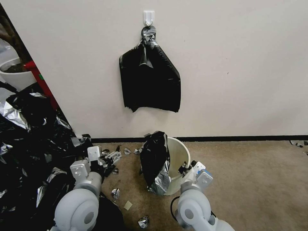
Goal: Place a trash bag onto the trash bin.
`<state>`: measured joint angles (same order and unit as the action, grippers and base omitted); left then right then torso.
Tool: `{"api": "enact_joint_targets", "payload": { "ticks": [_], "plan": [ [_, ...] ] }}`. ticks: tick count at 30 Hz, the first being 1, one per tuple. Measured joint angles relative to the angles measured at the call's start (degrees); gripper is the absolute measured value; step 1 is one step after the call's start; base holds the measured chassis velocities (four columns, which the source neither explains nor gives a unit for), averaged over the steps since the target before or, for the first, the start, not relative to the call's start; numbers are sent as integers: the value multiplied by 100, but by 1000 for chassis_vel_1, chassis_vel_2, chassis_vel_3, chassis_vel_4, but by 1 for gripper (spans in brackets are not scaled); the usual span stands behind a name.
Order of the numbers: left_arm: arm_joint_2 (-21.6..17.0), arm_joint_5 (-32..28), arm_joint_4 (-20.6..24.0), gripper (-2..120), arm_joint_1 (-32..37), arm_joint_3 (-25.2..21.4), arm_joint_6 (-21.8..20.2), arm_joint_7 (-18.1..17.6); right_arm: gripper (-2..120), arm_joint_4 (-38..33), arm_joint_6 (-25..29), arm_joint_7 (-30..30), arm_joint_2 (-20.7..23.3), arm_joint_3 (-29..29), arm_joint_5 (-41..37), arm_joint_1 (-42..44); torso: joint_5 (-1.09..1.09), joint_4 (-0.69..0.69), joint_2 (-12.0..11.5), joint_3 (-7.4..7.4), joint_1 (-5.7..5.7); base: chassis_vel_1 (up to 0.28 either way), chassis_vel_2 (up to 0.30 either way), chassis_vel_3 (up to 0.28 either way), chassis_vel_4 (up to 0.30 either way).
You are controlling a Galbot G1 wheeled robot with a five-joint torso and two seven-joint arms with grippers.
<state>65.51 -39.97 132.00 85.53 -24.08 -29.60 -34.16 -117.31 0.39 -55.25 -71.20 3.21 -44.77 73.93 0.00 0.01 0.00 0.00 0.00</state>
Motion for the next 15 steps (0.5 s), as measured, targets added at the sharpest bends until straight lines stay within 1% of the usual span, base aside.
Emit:
{"api": "enact_joint_targets", "payload": {
  "ticks": [1, 2, 3, 4, 6, 7, 8, 9, 10, 12, 13, 14, 15],
  "plan": [
    [-6, -2, -13, 100, 1, -8, 12, 1, 45, -10, 54, 303, 78, -71, 222, 53, 0, 0, 0, 0, 0, 0, 0, 0, 0],
    [-6, -2, -13, 100, 1, -8, 12, 1, 45, -10, 54, 303, 78, -71, 222, 53, 0, 0, 0, 0, 0, 0, 0, 0, 0],
    [-7, -6, -40, 100, 1, -13, 33, 5, 52, -64, 102, 791, 220, -190, 506, 125, 0, -1, 0, 0, 0, 0, 0, 0, 0],
    [-4, -7, -53, 100, 1, -13, 41, 7, 55, -136, 88, 1045, 302, -249, 537, 162, 0, -2, 0, 0, 0, 0, 0, 0, 0],
    [21, -11, -95, 100, -40, -12, 52, 12, 65, -438, -193, 1615, 523, -350, 135, 231, 0, -1, 0, 0, 0, 0, 0, 0, 0],
    [21, -11, -95, 100, -40, -12, 52, 12, 65, -438, -193, 1615, 523, -350, 135, 231, 0, -1, 0, 0, 0, 0, 0, 0, 0],
    [30, -15, -112, 100, -62, -11, 55, 14, 68, -516, -319, 1773, 584, -362, -23, 234, 0, -1, 0, 0, 0, 0, 0, 0, 0],
    [42, -37, -151, 100, -129, -12, 61, 16, 75, -541, -481, 2097, 684, -358, -112, 224, 0, -1, 0, 0, 0, 0, 0, 0, 0],
    [42, -37, -151, 100, -129, -12, 61, 16, 75, -541, -481, 2097, 684, -358, -112, 224, 0, -1, 0, 0, 0, 0, 0, 0, 0],
    [33, -87, -172, 100, -179, -29, 61, 18, 85, -436, -548, 2408, 756, -303, 30, 185, 0, -1, 0, 0, 0, 0, 0, 0, 0],
    [10, -116, -186, 100, -201, -51, 62, 20, 92, -394, -635, 2491, 789, -237, 68, 162, 0, -1, 0, 0, 0, 0, 0, 0, 0],
    [10, -116, -186, 100, -201, -51, 62, 20, 92, -394, -635, 2491, 789, -237, 68, 162, 0, -1, 0, 0, 0, 0, 0, 0, 0],
    [-11, -136, -208, 100, -221, -72, 62, 22, 94, -350, -732, 2510, 802, -189, 95, 133, 0, -1, 0, 0, 0, 0, 0, 0, 0]
  ]
}}
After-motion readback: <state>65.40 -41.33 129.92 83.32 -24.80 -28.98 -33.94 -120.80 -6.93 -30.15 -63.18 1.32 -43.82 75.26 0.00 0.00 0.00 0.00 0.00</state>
